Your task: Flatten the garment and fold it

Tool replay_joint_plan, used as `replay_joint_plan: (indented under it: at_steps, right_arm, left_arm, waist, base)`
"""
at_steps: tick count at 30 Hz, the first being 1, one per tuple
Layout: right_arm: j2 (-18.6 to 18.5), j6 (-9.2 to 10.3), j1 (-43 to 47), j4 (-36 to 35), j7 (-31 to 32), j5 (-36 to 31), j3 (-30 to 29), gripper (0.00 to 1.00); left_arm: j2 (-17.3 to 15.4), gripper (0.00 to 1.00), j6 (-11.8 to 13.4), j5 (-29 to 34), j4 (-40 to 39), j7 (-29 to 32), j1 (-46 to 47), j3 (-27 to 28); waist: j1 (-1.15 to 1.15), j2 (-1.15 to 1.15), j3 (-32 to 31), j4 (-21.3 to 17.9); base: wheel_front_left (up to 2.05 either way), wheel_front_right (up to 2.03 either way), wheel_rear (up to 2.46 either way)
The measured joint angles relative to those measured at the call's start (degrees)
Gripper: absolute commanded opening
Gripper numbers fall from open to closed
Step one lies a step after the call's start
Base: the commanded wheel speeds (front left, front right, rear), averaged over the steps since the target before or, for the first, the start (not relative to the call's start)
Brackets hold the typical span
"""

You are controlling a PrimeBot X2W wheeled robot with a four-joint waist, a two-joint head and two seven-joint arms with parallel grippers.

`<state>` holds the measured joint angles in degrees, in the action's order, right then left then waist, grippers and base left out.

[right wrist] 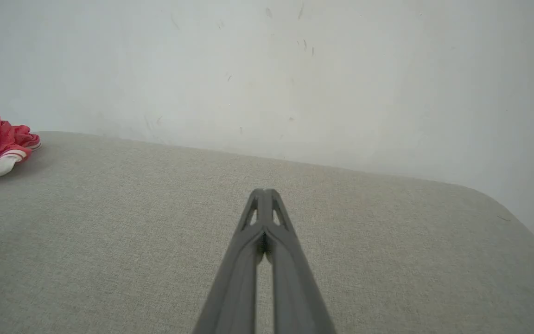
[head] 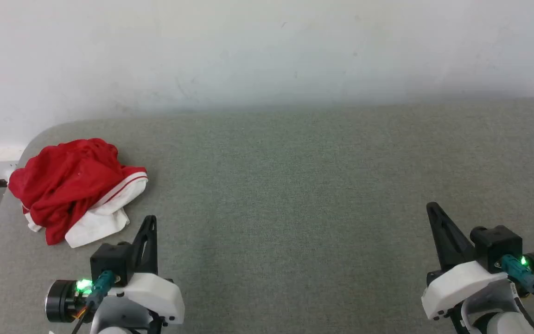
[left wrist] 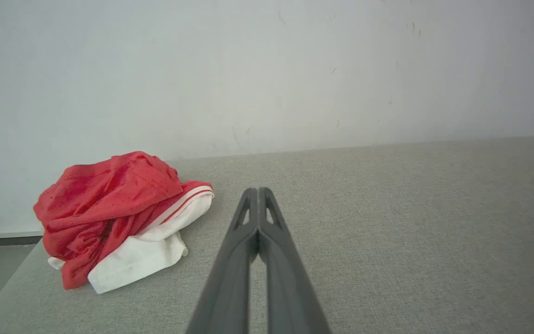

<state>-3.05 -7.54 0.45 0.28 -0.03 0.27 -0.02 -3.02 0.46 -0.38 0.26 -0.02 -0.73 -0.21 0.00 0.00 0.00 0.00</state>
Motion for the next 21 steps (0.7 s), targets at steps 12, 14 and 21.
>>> replay_joint_plan:
  at_steps: [12, 14, 21]
  right_arm:
    - [0.00, 0.00, -0.01, -0.01, 0.00, 0.00, 0.00, 0.00]
    - [0.00, 0.00, -0.01, -0.01, 0.00, 0.00, 0.00, 0.00]
    - [0.00, 0.00, -0.01, -0.01, 0.00, 0.00, 0.00, 0.00]
  left_arm:
    - [0.00, 0.00, 0.00, 0.00, 0.00, 0.00, 0.00, 0.00]
    - [0.00, 0.00, 0.00, 0.00, 0.00, 0.00, 0.00, 0.00]
    - [0.00, 0.00, 0.00, 0.00, 0.00, 0.00, 0.00, 0.00]
  waist:
    - [0.00, 0.00, 0.00, 0.00]
    - [0.00, 0.00, 0.00, 0.00]
    - [0.00, 0.00, 0.00, 0.00]
  base:
    - [0.00, 0.00, 0.00]
    - [0.00, 0.00, 0.00]
    - [0.00, 0.00, 0.00]
